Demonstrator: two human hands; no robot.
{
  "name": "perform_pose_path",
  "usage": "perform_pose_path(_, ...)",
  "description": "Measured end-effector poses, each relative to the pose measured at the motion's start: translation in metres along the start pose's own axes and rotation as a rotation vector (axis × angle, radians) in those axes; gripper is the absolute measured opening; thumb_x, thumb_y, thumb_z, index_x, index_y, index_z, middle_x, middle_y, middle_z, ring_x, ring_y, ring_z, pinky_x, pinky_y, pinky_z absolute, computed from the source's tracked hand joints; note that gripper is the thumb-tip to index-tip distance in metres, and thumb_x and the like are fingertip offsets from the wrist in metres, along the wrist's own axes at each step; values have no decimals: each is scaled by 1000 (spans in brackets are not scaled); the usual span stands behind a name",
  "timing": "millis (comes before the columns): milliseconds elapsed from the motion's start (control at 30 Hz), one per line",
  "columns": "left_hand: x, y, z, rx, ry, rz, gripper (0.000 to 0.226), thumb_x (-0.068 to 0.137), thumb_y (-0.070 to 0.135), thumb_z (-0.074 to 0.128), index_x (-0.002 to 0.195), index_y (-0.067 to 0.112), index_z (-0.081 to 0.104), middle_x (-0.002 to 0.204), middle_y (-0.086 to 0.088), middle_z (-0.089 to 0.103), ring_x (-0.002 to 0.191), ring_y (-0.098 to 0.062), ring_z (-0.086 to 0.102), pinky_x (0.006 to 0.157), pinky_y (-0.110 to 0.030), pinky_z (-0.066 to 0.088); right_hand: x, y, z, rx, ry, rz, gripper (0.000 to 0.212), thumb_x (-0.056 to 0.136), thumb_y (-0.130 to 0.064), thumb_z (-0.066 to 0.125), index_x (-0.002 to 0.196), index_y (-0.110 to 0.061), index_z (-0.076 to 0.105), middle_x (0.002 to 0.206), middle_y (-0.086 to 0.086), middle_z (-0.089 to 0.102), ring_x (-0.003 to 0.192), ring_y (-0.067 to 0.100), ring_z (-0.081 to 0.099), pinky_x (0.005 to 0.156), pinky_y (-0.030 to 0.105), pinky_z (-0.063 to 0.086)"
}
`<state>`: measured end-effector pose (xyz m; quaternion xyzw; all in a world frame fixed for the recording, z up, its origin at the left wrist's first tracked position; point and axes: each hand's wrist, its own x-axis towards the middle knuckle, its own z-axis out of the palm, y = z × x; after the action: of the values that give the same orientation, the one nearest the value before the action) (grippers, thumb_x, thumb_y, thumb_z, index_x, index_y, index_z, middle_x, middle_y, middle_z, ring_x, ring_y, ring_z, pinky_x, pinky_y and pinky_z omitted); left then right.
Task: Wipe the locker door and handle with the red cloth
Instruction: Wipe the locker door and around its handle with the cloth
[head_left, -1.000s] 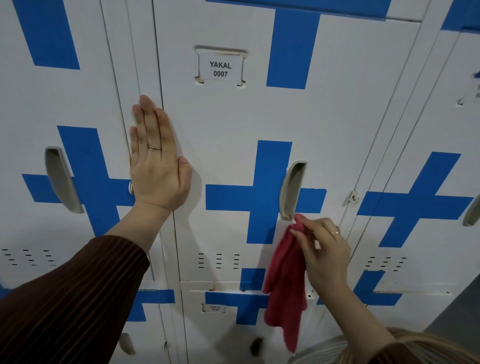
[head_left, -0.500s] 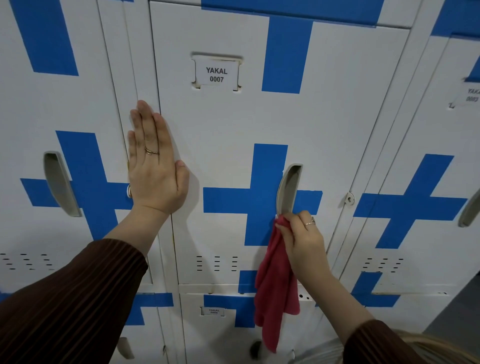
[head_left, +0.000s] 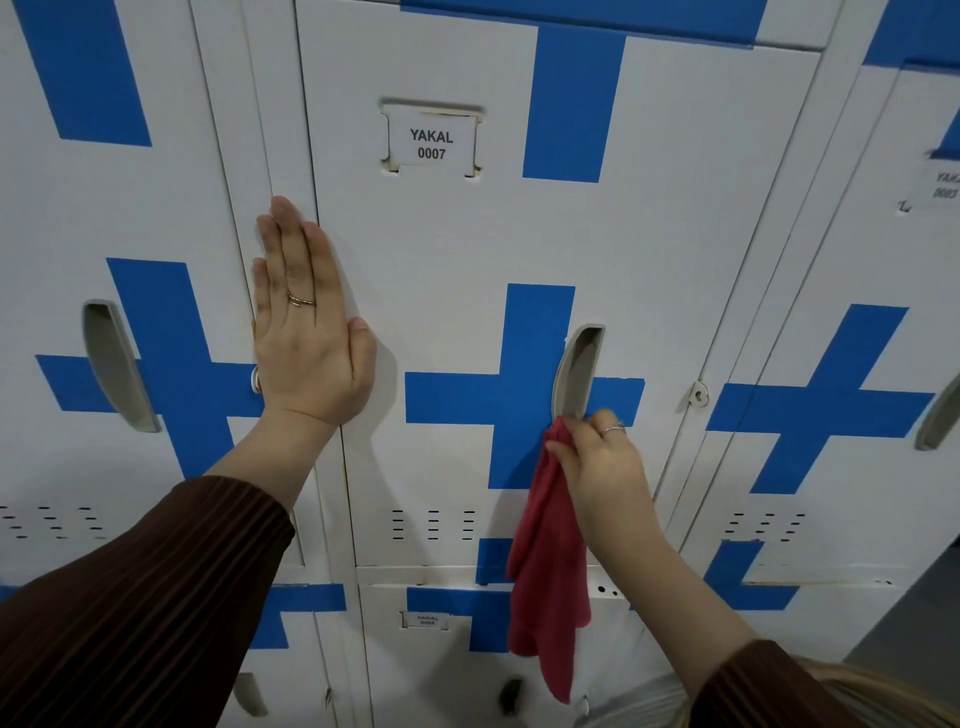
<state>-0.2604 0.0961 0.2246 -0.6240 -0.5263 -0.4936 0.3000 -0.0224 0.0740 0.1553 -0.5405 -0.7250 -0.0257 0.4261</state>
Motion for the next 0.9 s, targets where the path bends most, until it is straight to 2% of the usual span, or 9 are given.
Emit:
perform_pose_path(133, 0, 0, 0, -4, 1, -1, 77, 75, 14, 35, 142, -11, 8, 148, -36, 7, 138, -41, 0, 116, -33, -9, 0, -1, 4, -222, -89, -46, 20, 95, -12, 47, 107, 1, 56, 99, 14, 51, 82, 24, 51, 71, 33, 46)
perform_pose_path(200, 1, 0, -1, -4, 0, -2, 77, 75, 14, 35, 142, -11, 8, 148, -36, 7, 138, -42, 0, 116, -33, -9, -1, 2, 8, -207, 9, -113, 10, 86, -6, 58, 90, 3, 60, 80, 15, 54, 64, 24, 53, 54, 34, 51)
perform_pose_path(267, 0, 1, -1, -8, -5, -2, 77, 75, 14, 35, 142, -10, 7, 148, -36, 7, 138, -42, 0, 115, -33, -9, -6, 8, 13, -166, 166, -172, 13, 84, -10, 56, 81, 2, 60, 70, 13, 52, 54, 22, 51, 48, 29, 48)
perform_pose_path(333, 0, 1, -1, -3, 1, -2, 77, 75, 14, 35, 142, -10, 7, 148, -36, 7, 138, -42, 0, 115, -33, -9, -10, 14, 16, -130, 228, -216, 22, 86, -16, 48, 83, 2, 60, 69, 13, 52, 55, 22, 51, 56, 22, 42)
perform_pose_path(500, 0, 0, 0, -6, 1, -1, 77, 75, 14, 35, 142, -11, 8, 148, -36, 8, 138, -41, 0, 116, -33, -9, -16, 18, 20, -29, 269, -207, 27, 87, -18, 47, 90, 5, 60, 74, 15, 56, 63, 22, 55, 70, 23, 43)
perform_pose_path(633, 1, -1, 0, -6, 1, 2, 76, 75, 13, 36, 142, -11, 9, 148, -36, 8, 138, -42, 0, 116, -34, -9, -20, 20, 20, 66, 275, -91, 11, 81, -8, 65, 87, 0, 60, 74, 10, 55, 65, 14, 50, 67, 12, 39)
perform_pose_path(700, 1, -1, 1, -5, 2, 3, 76, 75, 13, 36, 142, -11, 8, 148, -35, 7, 138, -41, 0, 116, -34, -8, -22, 20, 15, 66, 279, -18, 14, 75, -1, 71, 85, -1, 61, 75, 8, 56, 66, 11, 49, 63, 9, 39)
perform_pose_path(800, 1, -1, 1, -2, 1, -3, 77, 75, 15, 35, 142, -11, 8, 148, -35, 7, 138, -41, 0, 116, -34, -9, -15, 15, 6, 55, 325, -86, 14, 77, -5, 67, 89, 2, 64, 76, 11, 56, 68, 11, 48, 69, 12, 37)
perform_pose_path(900, 0, 0, 0, -5, 3, -6, 76, 75, 15, 34, 142, -11, 8, 148, -35, 7, 138, -40, -1, 116, -33, -9, -5, 10, 5, 31, 205, -118, 17, 81, -10, 61, 92, 3, 64, 76, 9, 51, 67, 10, 44, 69, 13, 37)
